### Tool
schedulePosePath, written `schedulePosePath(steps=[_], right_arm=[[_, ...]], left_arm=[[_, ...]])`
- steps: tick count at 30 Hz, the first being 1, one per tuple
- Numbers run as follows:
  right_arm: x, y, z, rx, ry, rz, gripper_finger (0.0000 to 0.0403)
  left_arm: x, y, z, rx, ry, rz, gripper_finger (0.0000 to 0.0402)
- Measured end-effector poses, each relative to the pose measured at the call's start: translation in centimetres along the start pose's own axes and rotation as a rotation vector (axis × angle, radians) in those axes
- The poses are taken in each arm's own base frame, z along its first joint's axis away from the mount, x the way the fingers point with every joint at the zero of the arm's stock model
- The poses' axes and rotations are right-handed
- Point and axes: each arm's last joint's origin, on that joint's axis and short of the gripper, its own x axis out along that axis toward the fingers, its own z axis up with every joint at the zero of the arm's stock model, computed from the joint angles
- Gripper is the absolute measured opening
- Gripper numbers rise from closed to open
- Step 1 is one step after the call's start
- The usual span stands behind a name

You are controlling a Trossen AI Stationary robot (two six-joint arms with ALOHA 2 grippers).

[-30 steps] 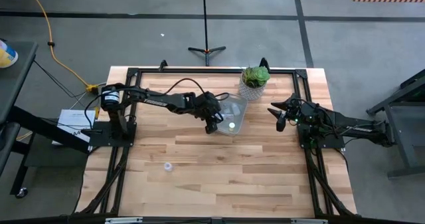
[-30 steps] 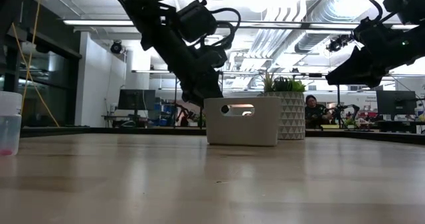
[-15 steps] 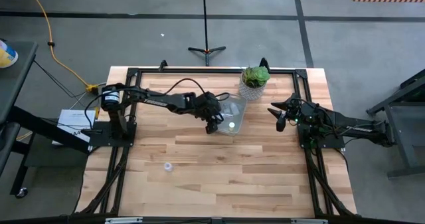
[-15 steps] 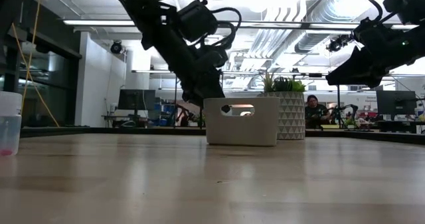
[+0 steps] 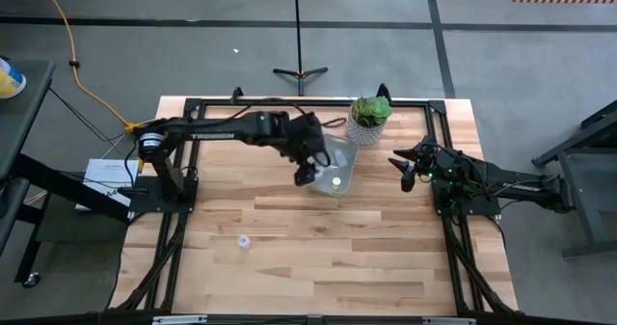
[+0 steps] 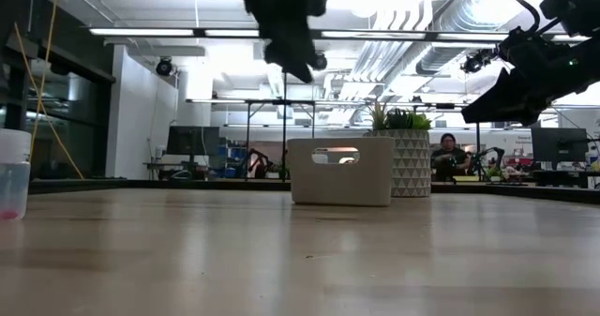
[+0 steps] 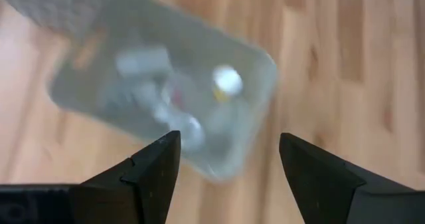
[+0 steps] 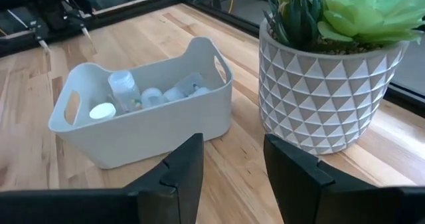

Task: Pick and place pill bottles into a basket
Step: Put the transparent pill bottle into the white bin

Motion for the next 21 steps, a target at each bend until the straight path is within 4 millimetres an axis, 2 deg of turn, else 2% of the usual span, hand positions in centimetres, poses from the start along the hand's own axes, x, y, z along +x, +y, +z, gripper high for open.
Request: schedulePosePath(steps=[8,12,21], right_arm=[[0.0,0.0,0.0,0.002,-0.003,0.004,0.0149],[0.0,0.0,0.0,0.001,-0.002,0.004,0.0149],[0.0,0.0,0.0,0.001,-0.003,0.004,0.0149]], left_arm=[[-1.1,-4.8,-3.0,-0.121,0.343,-0.016,0.0292],[-0.8,-7.6,-5.2,-0.123,0.5,0.003,0.0292],[-0.4,-13.4,-9.6,-0.042,0.672,0.015,0.0292]])
